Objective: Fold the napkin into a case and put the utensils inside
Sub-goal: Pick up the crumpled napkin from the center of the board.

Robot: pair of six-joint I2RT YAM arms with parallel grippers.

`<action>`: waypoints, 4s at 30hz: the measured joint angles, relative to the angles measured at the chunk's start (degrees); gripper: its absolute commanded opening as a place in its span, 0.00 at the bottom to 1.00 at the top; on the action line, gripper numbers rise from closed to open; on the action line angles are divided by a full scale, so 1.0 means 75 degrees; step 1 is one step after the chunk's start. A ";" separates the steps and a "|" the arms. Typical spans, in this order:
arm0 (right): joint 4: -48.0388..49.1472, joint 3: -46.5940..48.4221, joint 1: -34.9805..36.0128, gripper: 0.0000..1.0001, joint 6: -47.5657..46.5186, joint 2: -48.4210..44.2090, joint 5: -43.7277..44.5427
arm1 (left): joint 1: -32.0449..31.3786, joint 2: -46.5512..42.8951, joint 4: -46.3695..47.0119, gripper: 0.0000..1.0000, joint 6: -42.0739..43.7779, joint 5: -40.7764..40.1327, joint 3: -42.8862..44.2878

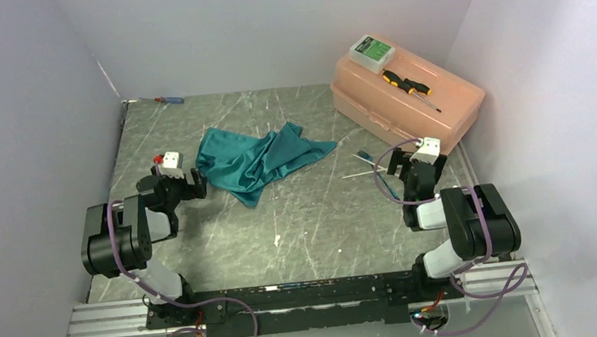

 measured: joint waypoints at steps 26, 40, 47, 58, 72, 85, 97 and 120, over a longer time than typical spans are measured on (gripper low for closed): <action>-0.5706 0.4010 0.0254 1.00 0.2334 -0.0866 0.0344 | 0.0003 -0.0455 -0.3931 0.95 0.0131 0.0006 0.2270; -0.8454 0.6700 0.6560 1.00 0.1515 0.0321 0.0667 | 0.0163 -0.0434 -1.0724 0.95 0.0947 0.0664 0.6012; -0.9253 0.8209 0.8177 0.90 0.0653 0.3083 0.0801 | 0.0262 0.0000 -1.2048 0.95 0.0880 0.1055 0.7635; -0.9605 0.9200 0.8227 0.69 0.0198 0.4334 0.0414 | 0.0289 0.0152 -1.2674 0.95 0.0828 0.0877 0.7717; -0.9305 0.9672 0.8244 0.25 0.0163 0.5106 0.0061 | 0.0312 0.0507 -1.2901 0.95 0.0833 0.0455 0.8070; -0.9241 0.8664 0.7755 0.00 0.0221 0.3958 0.0463 | 0.0323 0.0595 -1.2948 0.96 0.1204 0.0393 0.8055; -0.9722 0.7953 0.6735 0.00 0.0070 0.0166 0.1151 | -0.0428 0.0592 -1.2528 0.95 0.2072 0.0067 0.7385; -1.1852 0.6904 0.5047 0.00 0.1279 -0.0122 0.1492 | -0.2821 0.0679 -1.2779 0.95 0.6843 0.0772 0.5896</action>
